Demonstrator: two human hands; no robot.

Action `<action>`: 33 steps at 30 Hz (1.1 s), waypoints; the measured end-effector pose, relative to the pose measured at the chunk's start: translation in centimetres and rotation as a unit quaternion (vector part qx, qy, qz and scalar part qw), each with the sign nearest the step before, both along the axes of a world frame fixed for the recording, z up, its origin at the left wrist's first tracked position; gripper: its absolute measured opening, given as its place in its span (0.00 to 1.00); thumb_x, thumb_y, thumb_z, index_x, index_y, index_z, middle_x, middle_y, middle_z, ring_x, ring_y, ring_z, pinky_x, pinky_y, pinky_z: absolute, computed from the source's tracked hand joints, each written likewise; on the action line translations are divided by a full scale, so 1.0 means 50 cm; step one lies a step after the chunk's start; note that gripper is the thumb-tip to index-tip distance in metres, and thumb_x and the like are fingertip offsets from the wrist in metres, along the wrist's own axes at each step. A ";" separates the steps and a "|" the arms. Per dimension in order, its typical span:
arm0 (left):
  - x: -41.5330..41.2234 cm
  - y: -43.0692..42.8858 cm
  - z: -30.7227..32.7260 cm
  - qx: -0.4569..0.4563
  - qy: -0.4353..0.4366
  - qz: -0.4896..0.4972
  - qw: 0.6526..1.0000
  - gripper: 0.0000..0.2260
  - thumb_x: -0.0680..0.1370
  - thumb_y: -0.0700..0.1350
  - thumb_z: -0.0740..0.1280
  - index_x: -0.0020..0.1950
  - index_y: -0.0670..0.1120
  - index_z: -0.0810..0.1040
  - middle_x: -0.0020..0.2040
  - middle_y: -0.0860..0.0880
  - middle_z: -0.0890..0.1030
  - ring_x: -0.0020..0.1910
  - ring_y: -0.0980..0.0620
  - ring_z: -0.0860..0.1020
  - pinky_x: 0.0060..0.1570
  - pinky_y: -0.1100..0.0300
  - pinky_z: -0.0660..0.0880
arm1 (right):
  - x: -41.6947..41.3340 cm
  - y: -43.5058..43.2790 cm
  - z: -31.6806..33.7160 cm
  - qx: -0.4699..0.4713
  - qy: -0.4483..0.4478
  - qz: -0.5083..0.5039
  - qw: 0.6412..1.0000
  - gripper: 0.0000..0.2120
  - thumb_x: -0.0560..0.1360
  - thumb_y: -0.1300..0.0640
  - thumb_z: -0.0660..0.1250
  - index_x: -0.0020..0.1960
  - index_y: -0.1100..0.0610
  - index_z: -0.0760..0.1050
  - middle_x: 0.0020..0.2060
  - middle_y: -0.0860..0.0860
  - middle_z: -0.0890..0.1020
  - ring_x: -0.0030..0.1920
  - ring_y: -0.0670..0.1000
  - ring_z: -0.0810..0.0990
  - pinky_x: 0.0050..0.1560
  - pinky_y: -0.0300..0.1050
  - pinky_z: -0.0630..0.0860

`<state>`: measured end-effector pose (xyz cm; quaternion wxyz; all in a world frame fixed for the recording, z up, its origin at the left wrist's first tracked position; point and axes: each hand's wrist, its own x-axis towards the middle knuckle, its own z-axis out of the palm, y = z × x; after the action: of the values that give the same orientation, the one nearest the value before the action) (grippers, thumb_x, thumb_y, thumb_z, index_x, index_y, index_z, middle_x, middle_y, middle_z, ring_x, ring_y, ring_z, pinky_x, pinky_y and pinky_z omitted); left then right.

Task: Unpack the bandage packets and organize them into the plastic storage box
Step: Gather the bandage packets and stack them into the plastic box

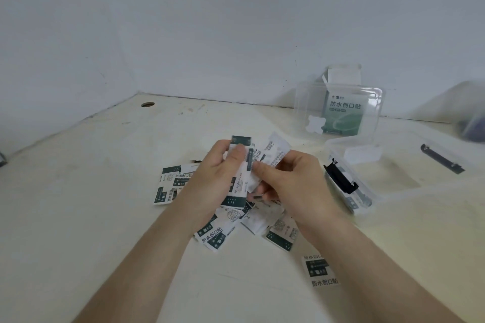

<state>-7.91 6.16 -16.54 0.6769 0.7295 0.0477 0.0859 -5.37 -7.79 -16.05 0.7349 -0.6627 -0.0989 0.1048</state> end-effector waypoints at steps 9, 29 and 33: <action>0.003 0.015 0.002 0.000 0.017 -0.003 1.000 0.09 0.81 0.47 0.62 0.58 0.46 0.77 0.39 0.41 0.85 0.34 0.48 0.81 0.29 0.59 0.75 | 0.012 -0.014 -0.003 -0.070 -0.107 -0.111 0.985 0.10 0.81 0.55 0.62 0.42 0.56 0.75 0.34 0.53 0.82 0.32 0.48 0.83 0.37 0.43 0.77; 0.001 -0.011 0.001 0.196 -0.085 0.076 0.974 0.16 0.82 0.40 0.59 0.69 0.53 0.69 0.51 0.52 0.83 0.46 0.60 0.81 0.45 0.65 0.78 | -0.006 -0.008 -0.006 0.024 0.037 0.118 0.992 0.34 0.77 0.52 0.68 0.77 0.41 0.55 0.61 0.46 0.77 0.51 0.47 0.84 0.52 0.48 0.82; -0.004 -0.045 0.005 0.400 -0.167 0.095 0.896 0.21 0.80 0.41 0.58 0.72 0.51 0.65 0.47 0.51 0.82 0.47 0.50 0.80 0.46 0.54 0.75 | -0.019 0.008 0.001 0.123 0.078 0.185 0.972 0.17 0.80 0.51 0.62 0.65 0.59 0.71 0.55 0.56 0.83 0.52 0.52 0.83 0.51 0.49 0.80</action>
<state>-8.10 3.92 -16.28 0.3151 0.9055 -0.0351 0.2819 -6.30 -7.38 -15.99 0.7840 -0.5273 -0.1742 0.2774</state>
